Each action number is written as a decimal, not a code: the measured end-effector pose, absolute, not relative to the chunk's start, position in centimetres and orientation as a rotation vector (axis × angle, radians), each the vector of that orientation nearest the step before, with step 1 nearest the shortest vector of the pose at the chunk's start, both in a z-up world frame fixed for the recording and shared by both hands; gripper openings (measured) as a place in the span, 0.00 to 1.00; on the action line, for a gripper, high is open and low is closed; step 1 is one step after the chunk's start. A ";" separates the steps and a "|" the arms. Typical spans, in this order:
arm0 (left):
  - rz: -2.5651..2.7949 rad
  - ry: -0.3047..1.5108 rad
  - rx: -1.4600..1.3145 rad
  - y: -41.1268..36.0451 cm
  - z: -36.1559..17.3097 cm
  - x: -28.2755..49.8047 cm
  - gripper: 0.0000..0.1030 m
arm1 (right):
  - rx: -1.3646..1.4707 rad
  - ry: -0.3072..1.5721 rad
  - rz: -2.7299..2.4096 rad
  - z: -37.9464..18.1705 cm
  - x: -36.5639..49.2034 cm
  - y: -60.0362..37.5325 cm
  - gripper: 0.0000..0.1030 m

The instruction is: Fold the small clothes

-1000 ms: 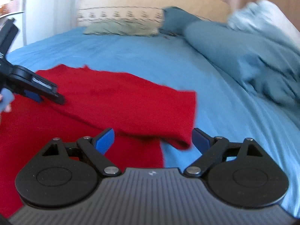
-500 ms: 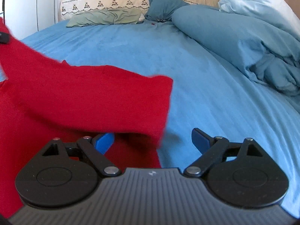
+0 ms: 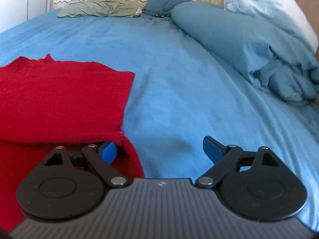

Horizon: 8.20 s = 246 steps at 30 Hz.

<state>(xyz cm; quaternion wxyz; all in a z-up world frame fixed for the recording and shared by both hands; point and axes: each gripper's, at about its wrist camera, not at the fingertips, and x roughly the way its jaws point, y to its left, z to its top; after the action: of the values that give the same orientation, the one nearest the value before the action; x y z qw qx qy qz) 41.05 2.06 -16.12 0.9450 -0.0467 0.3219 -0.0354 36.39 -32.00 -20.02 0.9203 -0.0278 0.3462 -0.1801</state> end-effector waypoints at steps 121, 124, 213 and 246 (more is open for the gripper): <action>-0.058 0.520 0.018 5.7 -5.1 38.3 0.05 | 0.119 0.668 0.143 -9.0 38.8 -10.6 1.00; -0.176 0.575 0.028 -0.5 -7.6 38.9 0.05 | 0.109 0.683 0.083 -8.9 38.1 -14.4 1.00; -0.263 0.761 -0.032 4.1 -18.3 39.6 0.95 | 0.130 0.666 -0.033 -21.2 38.6 -23.5 1.00; -0.153 0.630 -0.002 6.5 -4.0 28.1 1.00 | 0.038 0.523 0.012 -4.4 29.2 -28.4 1.00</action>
<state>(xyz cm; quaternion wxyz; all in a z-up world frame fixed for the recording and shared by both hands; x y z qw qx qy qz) 28.08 6.51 -3.99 0.9479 -0.0010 0.3095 -0.0751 29.22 -28.40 -4.41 0.9658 0.0186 0.2585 0.0060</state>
